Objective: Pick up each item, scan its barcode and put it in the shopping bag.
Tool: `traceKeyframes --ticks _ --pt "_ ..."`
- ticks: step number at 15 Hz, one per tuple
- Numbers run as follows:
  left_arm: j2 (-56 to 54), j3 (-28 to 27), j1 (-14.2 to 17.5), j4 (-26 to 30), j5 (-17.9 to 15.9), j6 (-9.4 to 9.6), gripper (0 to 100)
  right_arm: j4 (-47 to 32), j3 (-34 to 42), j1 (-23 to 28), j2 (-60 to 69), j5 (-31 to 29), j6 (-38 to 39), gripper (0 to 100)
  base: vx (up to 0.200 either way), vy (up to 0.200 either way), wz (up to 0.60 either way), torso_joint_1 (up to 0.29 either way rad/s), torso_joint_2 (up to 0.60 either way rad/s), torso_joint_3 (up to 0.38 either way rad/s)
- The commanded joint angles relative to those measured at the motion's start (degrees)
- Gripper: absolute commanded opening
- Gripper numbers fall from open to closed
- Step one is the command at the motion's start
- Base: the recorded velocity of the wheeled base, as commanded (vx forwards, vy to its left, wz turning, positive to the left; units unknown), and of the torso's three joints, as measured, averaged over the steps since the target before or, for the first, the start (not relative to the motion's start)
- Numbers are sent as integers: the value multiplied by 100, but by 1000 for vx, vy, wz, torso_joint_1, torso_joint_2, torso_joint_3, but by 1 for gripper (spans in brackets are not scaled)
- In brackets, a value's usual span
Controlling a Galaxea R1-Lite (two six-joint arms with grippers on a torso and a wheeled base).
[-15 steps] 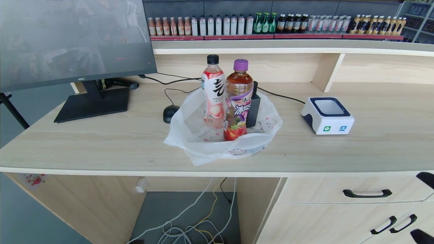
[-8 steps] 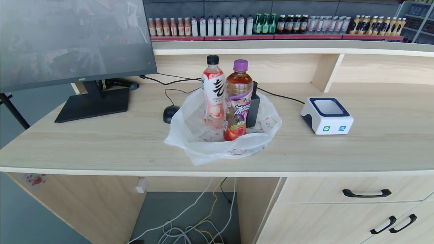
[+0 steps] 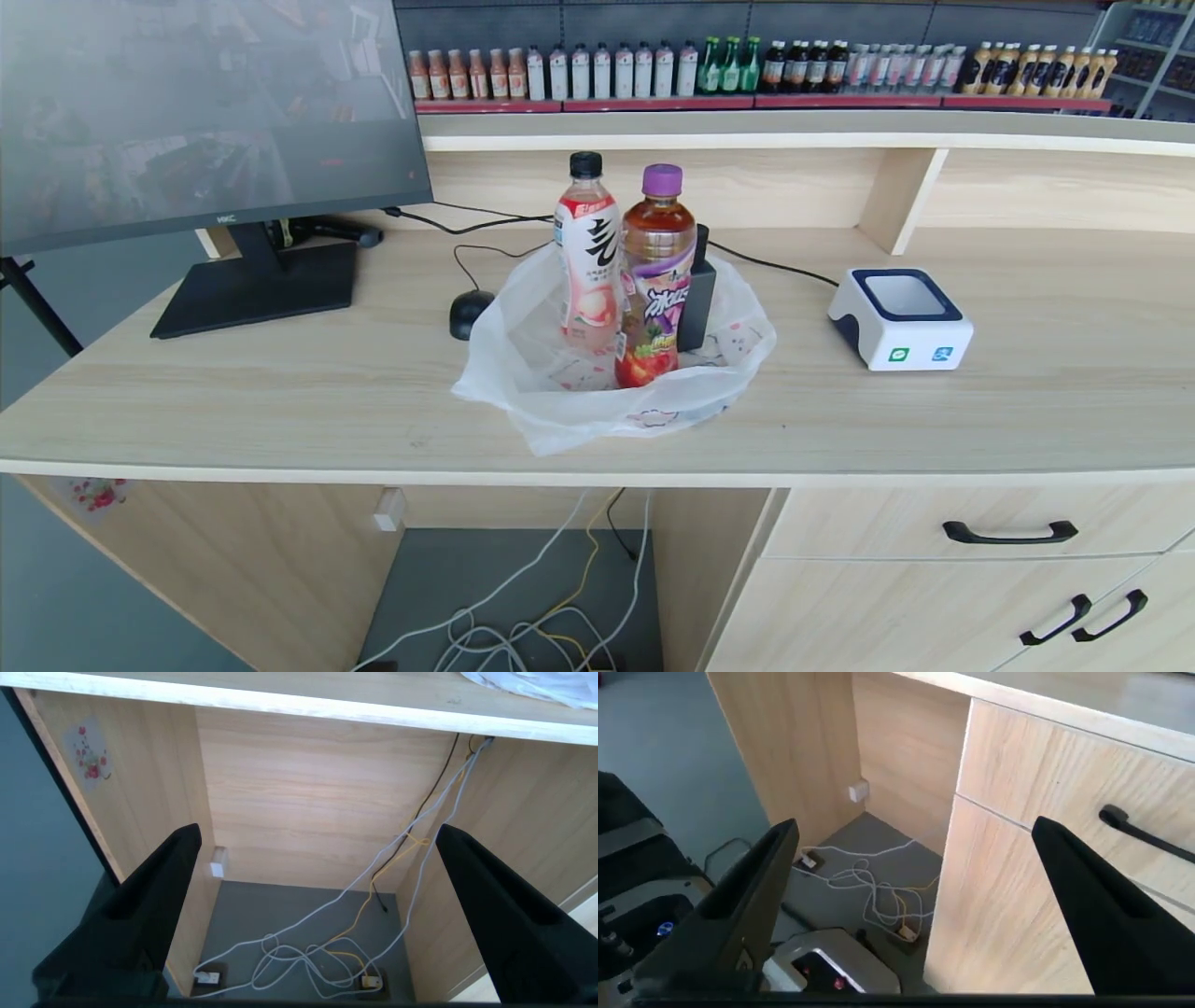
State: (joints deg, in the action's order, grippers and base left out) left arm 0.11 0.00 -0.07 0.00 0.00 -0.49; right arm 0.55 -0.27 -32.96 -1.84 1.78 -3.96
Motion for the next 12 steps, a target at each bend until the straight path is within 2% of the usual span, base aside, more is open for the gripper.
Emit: traceKeyframes --ticks 1,3,4,6,12 --pt "-2 0 -1 0 0 -4 100 -11 27 1011 -414 -90 159 100 0 0 0 0 0 0" --pt "-2 0 -1 0 0 -4 100 -11 27 1582 -572 -90 159 100 0 0 0 0 0 0" --pt "-2 0 -1 0 0 -4 100 -11 27 2119 -581 -90 150 100 0 0 0 0 0 0" --pt "-2 0 -1 0 0 -4 100 -11 27 2593 -616 -90 150 100 0 0 0 0 0 0" --pt "-2 0 -1 0 0 -4 100 -11 27 2664 -396 -116 97 100 0 0 0 0 0 0"
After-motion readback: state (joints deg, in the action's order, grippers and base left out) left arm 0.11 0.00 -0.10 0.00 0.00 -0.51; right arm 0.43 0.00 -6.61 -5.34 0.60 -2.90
